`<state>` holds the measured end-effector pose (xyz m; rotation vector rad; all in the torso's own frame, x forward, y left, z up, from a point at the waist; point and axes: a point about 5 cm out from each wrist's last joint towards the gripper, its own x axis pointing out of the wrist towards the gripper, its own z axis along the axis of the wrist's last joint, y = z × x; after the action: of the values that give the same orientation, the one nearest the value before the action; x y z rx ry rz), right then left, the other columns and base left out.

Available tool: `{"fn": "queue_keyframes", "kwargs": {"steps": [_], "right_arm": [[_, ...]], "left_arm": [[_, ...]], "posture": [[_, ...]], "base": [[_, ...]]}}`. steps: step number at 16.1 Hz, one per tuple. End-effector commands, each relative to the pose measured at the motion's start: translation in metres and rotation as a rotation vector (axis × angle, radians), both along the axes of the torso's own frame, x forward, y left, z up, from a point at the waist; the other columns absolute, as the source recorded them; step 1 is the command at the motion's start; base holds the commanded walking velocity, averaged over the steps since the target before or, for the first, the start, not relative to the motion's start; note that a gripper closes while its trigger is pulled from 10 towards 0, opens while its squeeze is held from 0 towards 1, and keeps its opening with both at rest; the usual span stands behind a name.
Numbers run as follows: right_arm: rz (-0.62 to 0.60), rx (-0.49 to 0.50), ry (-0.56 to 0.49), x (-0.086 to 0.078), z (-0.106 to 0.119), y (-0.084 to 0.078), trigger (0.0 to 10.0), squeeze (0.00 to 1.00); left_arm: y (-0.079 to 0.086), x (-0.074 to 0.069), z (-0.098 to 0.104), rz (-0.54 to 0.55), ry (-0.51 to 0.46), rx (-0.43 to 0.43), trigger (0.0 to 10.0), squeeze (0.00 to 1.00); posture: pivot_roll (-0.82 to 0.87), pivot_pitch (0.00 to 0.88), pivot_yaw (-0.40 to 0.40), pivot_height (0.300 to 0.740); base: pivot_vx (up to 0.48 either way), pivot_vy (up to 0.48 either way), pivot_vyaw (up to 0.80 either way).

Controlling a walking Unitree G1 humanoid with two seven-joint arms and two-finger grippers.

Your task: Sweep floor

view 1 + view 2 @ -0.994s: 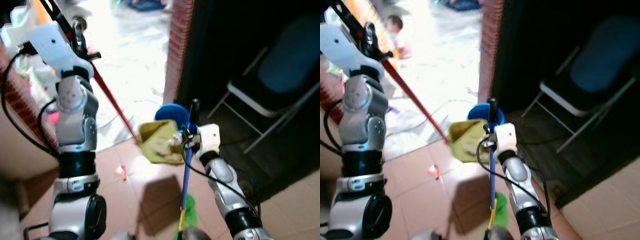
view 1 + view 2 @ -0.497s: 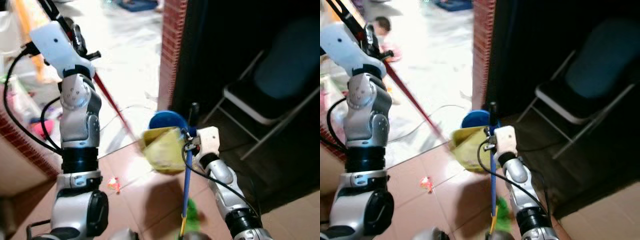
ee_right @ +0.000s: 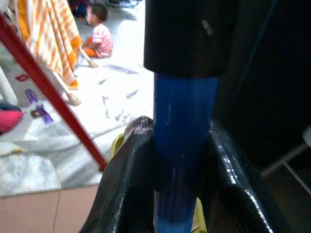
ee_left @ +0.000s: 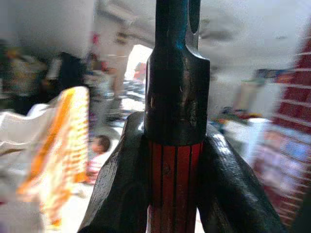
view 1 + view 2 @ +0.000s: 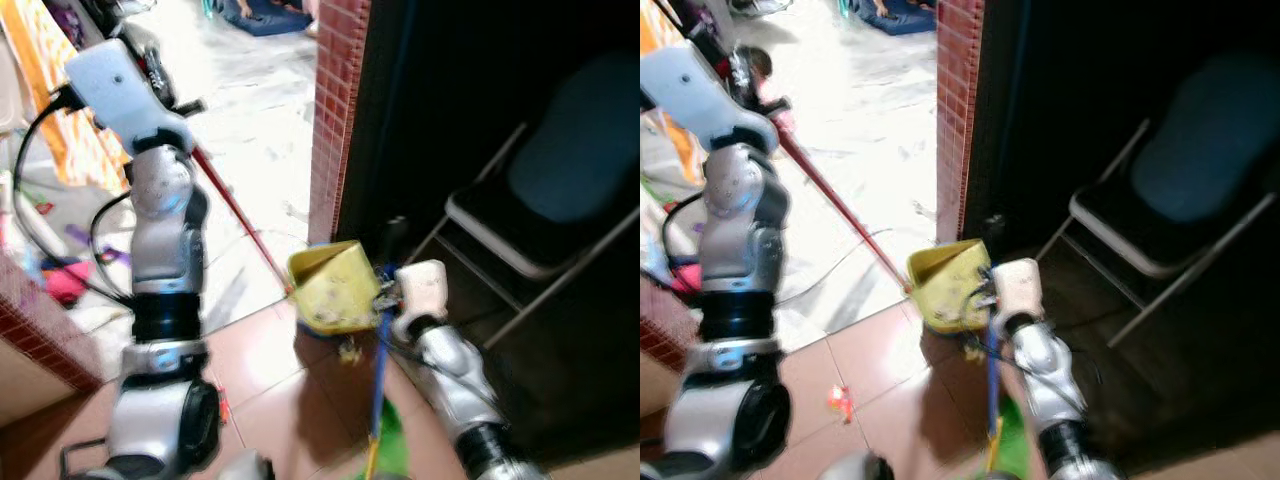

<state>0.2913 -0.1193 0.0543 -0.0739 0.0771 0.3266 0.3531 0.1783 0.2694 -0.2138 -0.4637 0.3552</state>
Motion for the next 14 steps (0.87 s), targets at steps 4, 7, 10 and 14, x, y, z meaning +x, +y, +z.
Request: {"fn": "queue_keyframes", "kwargs": {"steps": [4,7,10,14], "right_arm": [[-0.017,-0.021,-0.058,0.007,0.013,-0.009,10.0,0.00],[-0.019,-0.026,-0.058,0.007,0.013,-0.010,10.0,0.00],[-0.022,-0.029,-0.061,0.007,0.014,-0.011,10.0,0.00],[-0.023,-0.033,-0.064,0.007,0.014,-0.011,10.0,0.00]], "left_arm": [[-0.011,-0.002,0.024,0.018,-0.116,0.042,10.0,0.00],[-0.015,0.000,0.022,0.049,-0.113,0.057,10.0,0.00],[-0.027,-0.001,0.021,0.042,-0.142,0.111,10.0,0.00],[-0.053,0.003,-0.004,-0.044,-0.103,0.129,10.0,0.00]], "posture": [[-0.06,0.000,-0.002,0.740],[-0.07,0.000,-0.004,0.740],[-0.08,0.000,-0.005,0.740],[-0.09,0.000,-0.004,0.740]], "base": [[0.472,0.000,0.00],[0.361,0.000,0.00],[0.000,0.000,0.00],[0.000,0.000,0.00]]}}
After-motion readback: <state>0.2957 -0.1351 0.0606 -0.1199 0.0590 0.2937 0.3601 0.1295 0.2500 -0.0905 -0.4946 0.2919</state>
